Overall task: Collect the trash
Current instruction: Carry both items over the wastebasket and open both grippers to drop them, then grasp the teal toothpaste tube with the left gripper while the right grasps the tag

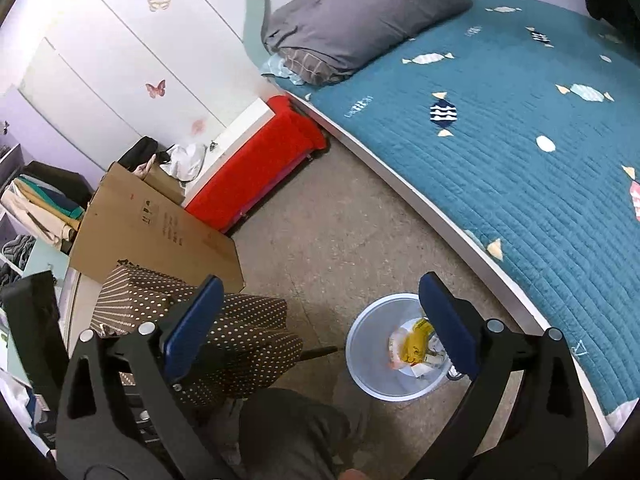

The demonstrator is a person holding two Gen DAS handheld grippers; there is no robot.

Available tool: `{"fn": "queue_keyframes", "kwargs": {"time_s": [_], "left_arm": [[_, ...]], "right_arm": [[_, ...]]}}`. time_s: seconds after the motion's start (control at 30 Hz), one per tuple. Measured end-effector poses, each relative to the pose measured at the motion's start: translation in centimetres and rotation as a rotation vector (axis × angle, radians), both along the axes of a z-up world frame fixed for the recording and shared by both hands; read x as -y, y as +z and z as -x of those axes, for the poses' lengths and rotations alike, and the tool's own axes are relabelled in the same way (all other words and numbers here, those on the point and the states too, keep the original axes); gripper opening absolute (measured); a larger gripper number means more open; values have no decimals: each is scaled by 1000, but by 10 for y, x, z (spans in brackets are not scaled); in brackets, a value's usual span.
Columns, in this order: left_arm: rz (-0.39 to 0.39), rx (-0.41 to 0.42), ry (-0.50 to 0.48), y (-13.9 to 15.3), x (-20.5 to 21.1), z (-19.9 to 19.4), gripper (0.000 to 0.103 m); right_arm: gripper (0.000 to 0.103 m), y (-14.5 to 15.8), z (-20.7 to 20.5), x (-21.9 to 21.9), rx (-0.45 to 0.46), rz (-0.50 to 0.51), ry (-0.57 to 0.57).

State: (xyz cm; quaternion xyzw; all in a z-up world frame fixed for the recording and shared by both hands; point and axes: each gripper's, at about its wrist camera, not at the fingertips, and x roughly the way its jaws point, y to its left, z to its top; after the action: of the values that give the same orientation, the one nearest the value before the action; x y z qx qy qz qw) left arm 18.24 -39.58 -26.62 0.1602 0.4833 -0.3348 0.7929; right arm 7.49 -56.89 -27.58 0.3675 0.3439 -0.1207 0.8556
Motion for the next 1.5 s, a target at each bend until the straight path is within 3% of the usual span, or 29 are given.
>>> {"fn": "queue_keyframes", "kwargs": {"time_s": [0.37, 0.77, 1.0, 1.2, 1.33, 1.5], "left_arm": [[106, 114, 106, 62, -70, 8, 92], [149, 247, 278, 105, -207, 9, 93], [170, 270, 383, 106, -302, 3, 93], [139, 288, 423, 96, -369, -4, 93], [84, 310, 417, 85, -398, -8, 93], [-3, 353, 319, 72, -423, -13, 93]], "right_arm": [[97, 42, -24, -54, 41, 68, 101], [97, 97, -84, -181, 99, 201, 371], [97, 106, -125, -261, 101, 283, 540], [97, 91, -166, -332, 64, 378, 702], [94, 75, -190, -371, 25, 426, 793], [84, 62, -209, -399, -6, 477, 864]]}}
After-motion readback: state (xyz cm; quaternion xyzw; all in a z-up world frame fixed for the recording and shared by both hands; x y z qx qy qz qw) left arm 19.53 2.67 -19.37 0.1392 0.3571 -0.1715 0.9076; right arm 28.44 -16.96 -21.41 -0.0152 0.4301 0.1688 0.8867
